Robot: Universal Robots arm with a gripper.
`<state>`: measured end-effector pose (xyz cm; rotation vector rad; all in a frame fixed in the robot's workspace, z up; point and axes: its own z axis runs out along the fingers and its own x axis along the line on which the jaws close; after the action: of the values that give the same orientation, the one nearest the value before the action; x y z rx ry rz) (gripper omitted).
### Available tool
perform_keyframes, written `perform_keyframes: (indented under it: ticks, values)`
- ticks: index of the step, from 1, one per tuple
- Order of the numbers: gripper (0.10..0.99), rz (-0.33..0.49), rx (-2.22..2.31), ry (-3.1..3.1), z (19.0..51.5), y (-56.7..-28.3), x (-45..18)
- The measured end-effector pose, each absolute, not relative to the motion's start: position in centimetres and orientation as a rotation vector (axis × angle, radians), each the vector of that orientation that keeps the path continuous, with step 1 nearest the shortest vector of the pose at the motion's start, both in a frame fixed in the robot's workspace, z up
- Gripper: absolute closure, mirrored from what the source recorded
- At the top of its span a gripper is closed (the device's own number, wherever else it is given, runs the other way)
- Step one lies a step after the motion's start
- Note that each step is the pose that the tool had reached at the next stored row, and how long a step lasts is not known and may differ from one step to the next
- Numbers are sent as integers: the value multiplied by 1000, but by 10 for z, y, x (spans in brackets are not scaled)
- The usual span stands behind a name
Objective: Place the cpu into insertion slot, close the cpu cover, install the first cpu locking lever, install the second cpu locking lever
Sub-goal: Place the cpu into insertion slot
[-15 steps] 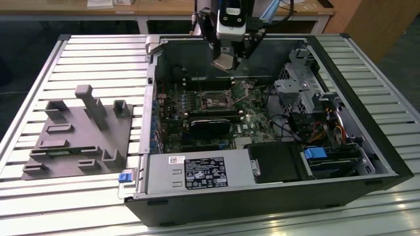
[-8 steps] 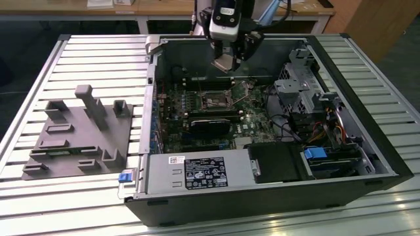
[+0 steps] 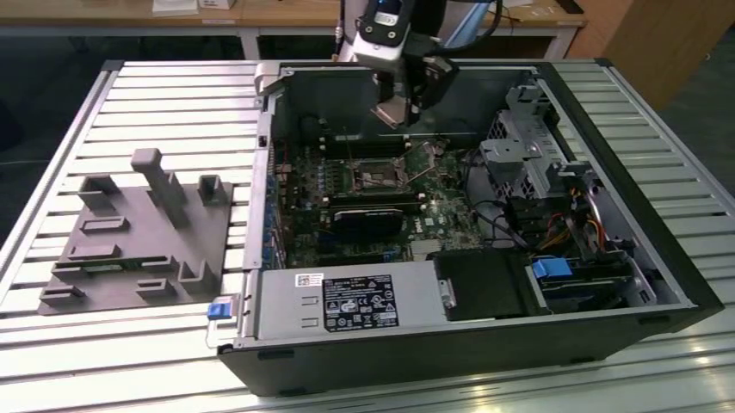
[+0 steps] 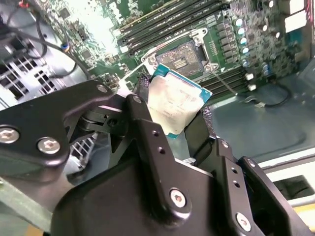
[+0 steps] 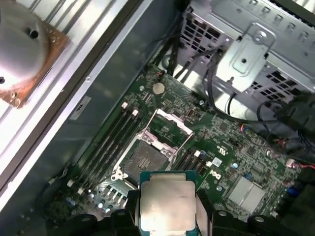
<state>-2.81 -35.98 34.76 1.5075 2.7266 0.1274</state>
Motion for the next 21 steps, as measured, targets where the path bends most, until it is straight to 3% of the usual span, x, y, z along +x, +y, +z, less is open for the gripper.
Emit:
perform_keyframes:
  ticks: [21]
  values:
    - [545,117,1988,2380,332,-360,-28]
